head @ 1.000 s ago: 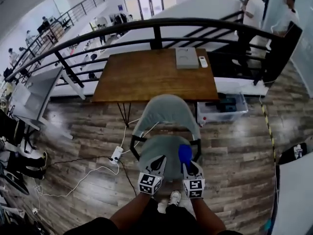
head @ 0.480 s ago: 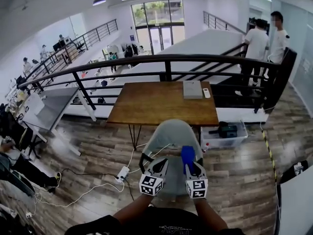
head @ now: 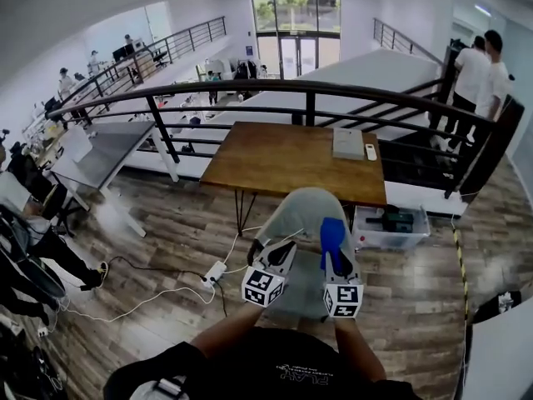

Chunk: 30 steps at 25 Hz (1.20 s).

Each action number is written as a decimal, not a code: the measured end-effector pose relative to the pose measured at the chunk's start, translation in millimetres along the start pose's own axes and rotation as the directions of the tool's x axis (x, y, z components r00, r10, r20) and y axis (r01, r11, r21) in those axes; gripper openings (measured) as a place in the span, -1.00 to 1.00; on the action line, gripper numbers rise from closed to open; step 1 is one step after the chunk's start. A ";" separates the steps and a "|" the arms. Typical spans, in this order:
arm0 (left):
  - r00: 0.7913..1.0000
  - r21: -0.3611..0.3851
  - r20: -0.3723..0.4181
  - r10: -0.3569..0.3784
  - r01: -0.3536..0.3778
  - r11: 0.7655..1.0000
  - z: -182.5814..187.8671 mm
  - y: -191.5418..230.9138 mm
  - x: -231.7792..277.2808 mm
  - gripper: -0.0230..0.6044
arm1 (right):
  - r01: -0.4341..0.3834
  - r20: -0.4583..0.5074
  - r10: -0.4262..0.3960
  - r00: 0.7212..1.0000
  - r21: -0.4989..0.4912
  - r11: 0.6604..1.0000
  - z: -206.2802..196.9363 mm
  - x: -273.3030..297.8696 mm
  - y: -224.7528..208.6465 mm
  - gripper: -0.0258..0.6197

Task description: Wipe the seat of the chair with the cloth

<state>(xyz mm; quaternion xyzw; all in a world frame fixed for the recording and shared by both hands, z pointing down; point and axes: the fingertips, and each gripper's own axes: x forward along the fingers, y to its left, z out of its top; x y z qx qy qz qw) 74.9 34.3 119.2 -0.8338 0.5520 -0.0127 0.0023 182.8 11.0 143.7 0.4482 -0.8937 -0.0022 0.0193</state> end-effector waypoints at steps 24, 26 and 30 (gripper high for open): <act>0.997 0.029 -0.030 0.064 -0.064 0.998 -5.6 5.3 -46.3 -0.91 | -0.014 0.040 0.016 0.999 -0.036 0.999 7.8 -8.2 21.0 -0.63; 0.997 0.031 -0.036 0.069 -0.068 0.997 -6.5 4.8 -47.7 -0.91 | -0.009 0.034 0.010 0.999 -0.037 0.999 5.6 -10.2 19.6 -0.63; 0.996 0.028 -0.044 0.082 -0.081 0.996 -7.3 4.4 -45.8 -0.91 | -0.002 0.018 0.003 1.000 -0.046 0.999 1.1 -14.4 18.2 -0.63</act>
